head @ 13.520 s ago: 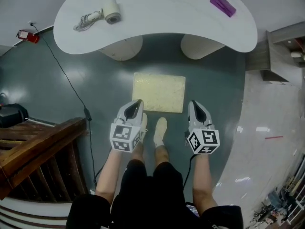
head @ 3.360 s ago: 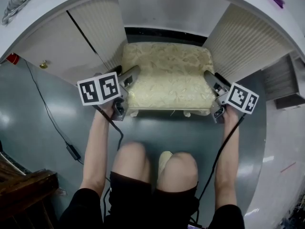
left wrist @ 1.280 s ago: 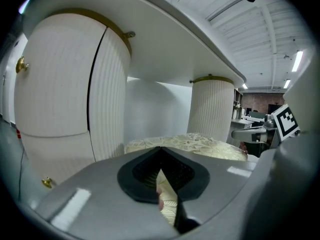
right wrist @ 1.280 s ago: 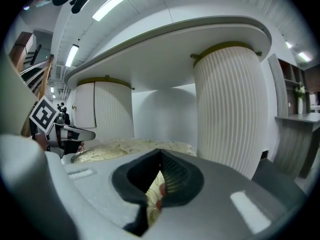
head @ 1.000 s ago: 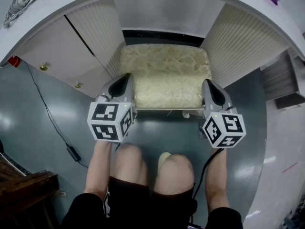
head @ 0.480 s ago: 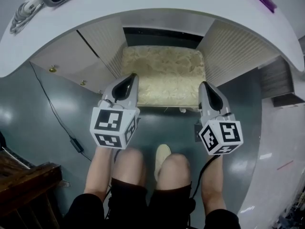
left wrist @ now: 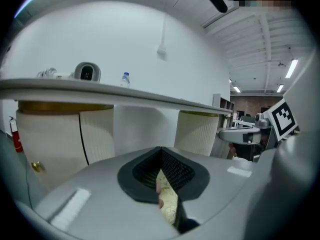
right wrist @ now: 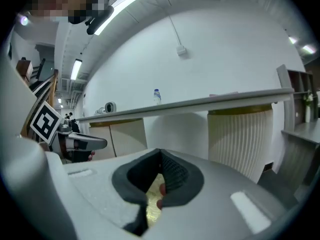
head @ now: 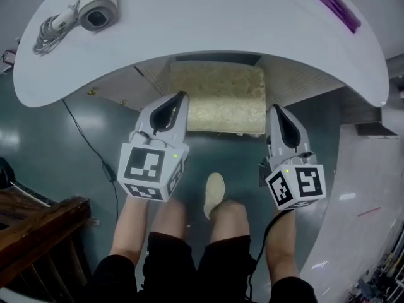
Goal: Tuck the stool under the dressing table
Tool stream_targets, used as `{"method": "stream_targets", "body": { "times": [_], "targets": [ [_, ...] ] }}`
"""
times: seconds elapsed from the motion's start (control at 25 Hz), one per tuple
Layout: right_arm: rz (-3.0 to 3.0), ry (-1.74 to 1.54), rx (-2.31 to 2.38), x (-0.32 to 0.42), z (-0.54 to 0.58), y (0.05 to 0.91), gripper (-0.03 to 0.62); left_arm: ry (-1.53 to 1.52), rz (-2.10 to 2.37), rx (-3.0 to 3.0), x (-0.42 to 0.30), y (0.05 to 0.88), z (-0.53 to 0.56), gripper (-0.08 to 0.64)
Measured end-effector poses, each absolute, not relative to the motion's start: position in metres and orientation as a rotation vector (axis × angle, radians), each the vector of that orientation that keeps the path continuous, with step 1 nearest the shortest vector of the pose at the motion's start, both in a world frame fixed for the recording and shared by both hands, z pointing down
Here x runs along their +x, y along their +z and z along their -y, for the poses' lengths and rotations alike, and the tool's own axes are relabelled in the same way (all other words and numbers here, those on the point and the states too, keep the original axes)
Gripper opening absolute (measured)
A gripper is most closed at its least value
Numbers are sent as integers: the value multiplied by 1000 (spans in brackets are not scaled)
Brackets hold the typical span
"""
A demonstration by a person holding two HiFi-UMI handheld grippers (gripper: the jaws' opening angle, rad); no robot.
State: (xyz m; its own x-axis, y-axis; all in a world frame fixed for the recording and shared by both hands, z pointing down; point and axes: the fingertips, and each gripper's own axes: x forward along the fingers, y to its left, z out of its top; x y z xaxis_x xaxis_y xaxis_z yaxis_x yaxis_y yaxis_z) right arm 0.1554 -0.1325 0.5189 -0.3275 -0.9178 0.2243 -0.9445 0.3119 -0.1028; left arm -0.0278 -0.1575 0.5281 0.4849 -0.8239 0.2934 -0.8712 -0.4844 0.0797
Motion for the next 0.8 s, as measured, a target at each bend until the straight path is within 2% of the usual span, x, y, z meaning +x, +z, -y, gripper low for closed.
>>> {"method": "stream_targets", "body": {
  "times": [0.8],
  "targets": [
    [2487,264,1691,115,115,266,3,248,1594,2483,-86,268,130,6]
  ]
}}
